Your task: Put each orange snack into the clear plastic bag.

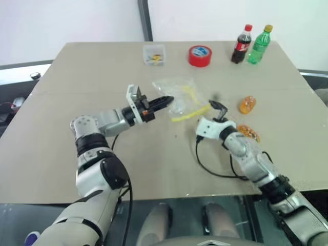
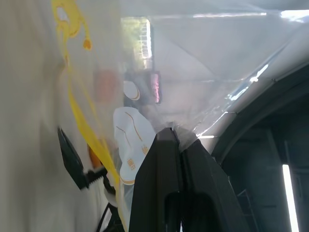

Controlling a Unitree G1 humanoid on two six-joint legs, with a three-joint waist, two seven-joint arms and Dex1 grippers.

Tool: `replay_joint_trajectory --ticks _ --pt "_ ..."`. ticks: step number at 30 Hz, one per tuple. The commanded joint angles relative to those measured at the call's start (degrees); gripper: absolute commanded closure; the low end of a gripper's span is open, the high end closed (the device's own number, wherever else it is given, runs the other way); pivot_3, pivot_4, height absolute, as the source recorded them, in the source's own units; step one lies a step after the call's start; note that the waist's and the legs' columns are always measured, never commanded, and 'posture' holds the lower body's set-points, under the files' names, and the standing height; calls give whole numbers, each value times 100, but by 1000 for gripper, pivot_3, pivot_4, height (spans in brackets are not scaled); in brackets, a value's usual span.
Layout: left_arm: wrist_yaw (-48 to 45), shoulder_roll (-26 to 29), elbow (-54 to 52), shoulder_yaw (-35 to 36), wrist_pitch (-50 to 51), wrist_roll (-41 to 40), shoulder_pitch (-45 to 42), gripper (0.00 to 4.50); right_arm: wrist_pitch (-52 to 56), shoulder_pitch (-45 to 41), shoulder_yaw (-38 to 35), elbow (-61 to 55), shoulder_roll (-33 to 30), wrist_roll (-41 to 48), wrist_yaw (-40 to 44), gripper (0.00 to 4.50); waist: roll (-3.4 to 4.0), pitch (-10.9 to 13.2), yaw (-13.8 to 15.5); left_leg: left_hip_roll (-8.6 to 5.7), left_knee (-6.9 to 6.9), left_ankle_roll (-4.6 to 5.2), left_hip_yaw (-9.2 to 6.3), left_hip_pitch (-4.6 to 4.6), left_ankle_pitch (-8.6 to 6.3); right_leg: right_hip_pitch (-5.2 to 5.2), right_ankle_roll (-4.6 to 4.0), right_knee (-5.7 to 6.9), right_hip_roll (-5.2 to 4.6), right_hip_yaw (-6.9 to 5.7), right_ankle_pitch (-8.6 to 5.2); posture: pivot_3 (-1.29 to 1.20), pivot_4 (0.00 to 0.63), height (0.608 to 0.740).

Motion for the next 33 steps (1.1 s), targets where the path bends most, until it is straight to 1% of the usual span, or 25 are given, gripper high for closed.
replay_joint_trajectory --ticks 1,2,3,6,7,8,9,10,11,12,14,17,18,19,20,21,22,23,25,26,27,28,29,30,33 --pt "445 41 -317 74 37 -679 90 4444 -460 -397 -258 659 287 94 -518 0 0 0 -12 0 -4 -1 2 1 0 -2 0 1 0 5 0 0 150 740" --pt "571 34 -355 85 37 -807 116 4500 -597 -475 -265 841 326 118 -545 526 0 0 -14 1 -6 -1 6 1 1 -5 0 4 0 9 0 0 150 740" --pt "712 19 -430 115 37 -967 150 4500 -756 -524 -305 974 378 222 -519 832 0 0 -15 1 -7 -2 7 2 1 -6 0 5 0 11 0 0 150 740" --pt "1100 -21 -635 218 37 -1372 252 4500 -1044 -618 -452 1126 433 412 -463 2226 -1 0 -9 0 -8 -2 8 1 1 -7 0 4 0 13 0 0 150 740" --pt "1224 -43 -691 270 36 -1483 278 4500 -1098 -635 -501 1139 432 457 -443 2735 -1 0 -9 0 -8 -1 8 1 1 -7 0 4 -1 13 0 0 150 740" --pt "1337 -69 -730 300 22 -1584 296 4500 -1142 -648 -536 1160 430 492 -427 3380 -1 0 -12 0 -8 -1 8 1 1 -7 0 4 -1 13 0 0 150 740" --pt "1518 -131 -921 325 -118 -1638 367 4500 -1192 -670 -583 1156 401 529 -413 3727 0 0 -13 0 -8 -1 8 1 1 -7 0 4 -1 13 0 0 150 740" --pt "1686 -181 -1052 339 -237 -1773 421 4500 -1244 -697 -651 1143 379 570 -427 4202 -1 0 -12 0 -8 -2 9 1 1 -7 0 5 -1 13 0 0 150 740" --pt "1814 -222 -1168 329 -327 -1908 466 4500 -1285 -726 -711 1129 355 587 -450 4434 -1 0 -10 0 -8 -1 10 3 1 -7 0 6 -1 16 0 0 150 740" --pt "1909 -243 -1347 265 -383 -2008 528 4500 -1341 -786 -775 1105 314 592 -463 4492 -1 0 -11 0 -8 -2 10 3 1 -7 0 6 -1 16 0 0 150 740" --pt "1871 -234 -1854 32 -475 -1915 651 4500 -1378 -960 -977 1084 261 760 -391 4492 -1 0 -11 0 -8 -2 11 3 1 -7 0 6 0 16 0 0 150 740" --pt "1094 179 -3212 -914 -787 -1196 1124 4500 -1422 -1284 -1104 1201 26 841 -128 4492 -5 7 -39 0 -12 -2 29 -3 1 -22 0 12 2 34 0 0 150 740" --pt "689 441 -3702 -1382 -1119 -793 1331 4500 -1411 -1383 -1161 1263 -31 939 -3 4492 -6 7 -25 -1 -15 -2 39 -2 1 -27 0 16 5 43 0 0 150 740" --pt "5 900 -4371 -2140 -1849 -54 1637 4247 -1400 -1501 -1178 1357 -115 997 194 4500 -6 7 -25 -1 -24 -4 40 3 2 -27 -1 14 8 43 0 0 150 740" --pt "-634 1352 -4955 -2850 -2678 742 1928 4090 -1368 -1624 -1156 1463 -212 1032 461 4500 -6 7 -37 0 -28 -5 40 4 3 -27 -2 12 12 43 0 0 150 740" --pt "-1230 1745 -5365 -3466 -3644 1573 2207 3845 -1312 -1739 -1159 1558 -270 1076 654 4500 -5 11 -78 -2 -38 -9 44 7 5 -29 -3 11 13 45 0 0 150 740" --pt "-1653 1965 -5554 -3815 -4314 2052 2385 3337 -1210 -1864 -1160 1676 -318 1099 829 4500 2 8 -68 -1 -65 -15 63 12 9 -36 -6 3 19 61 2 0 150 740" --pt "-1969 2096 -5664 -4009 -4801 2342 2517 3048 -1124 -1975 -1096 1770 -373 1073 1038 4500 5 7 -12 -2 -71 -15 64 14 10 -36 -7 -1 18 63 1 0 150 740" --pt "-2376 2182 -5742 -4202 -5414 2693 2682 2064 -1036 -2118 -1041 1904 -429 1009 1263 4500 6 8 7 2 -73 -15 57 6 10 -37 -10 -20 18 53 2 0 150 740" --pt "-2473 2242 -5972 -4407 -5924 3123 2835 1621 -859 -2212 -1035 1926 -403 1017 1431 4500 6 8 6 2 -73 -15 58 4 9 -37 -10 -24 17 54 3 0 150 740" --pt "-2499 2286 -6129 -4599 -6381 3561 2948 1050 -755 -2287 -1034 1950 -380 1006 1511 4500 6 10 -4 3 -74 -14 56 -1 9 -37 -10 -28 17 54 3 0 150 740" --pt "-2411 2291 -6273 -4793 -6760 4008 3021 640 -634 -2346 -1039 1945 -344 1008 1565 4500 6 10 -11 5 -76 -13 57 -4 9 -41 -10 -33 16 55 3 0 150 740" --pt "-2350 2274 -6337 -4911 -7014 4311 3066 133 -559 -2377 -1042 1934 -320 1010 1598 4500 6 11 -13 5 -79 -12 61 -7 8 -45 -10 -34 15 60 3 0 150 740" --pt "-2265 2200 -6351 -5015 -7141 4522 3060 53 -462 -2385 -1041 1890 -275 1027 1644 4500 6 10 -9 6 -82 -12 61 -13 8 -52 -10 -36 15 60 3 0 150 740" --pt "-2215 2020 -6327 -5248 -7313 4893 3061 53 -229 -2371 -1015 1741 -163 1043 1761 4500 6 10 -10 11 -82 -11 60 -39 8 -79 -9 -30 16 58 3 0 150 740"
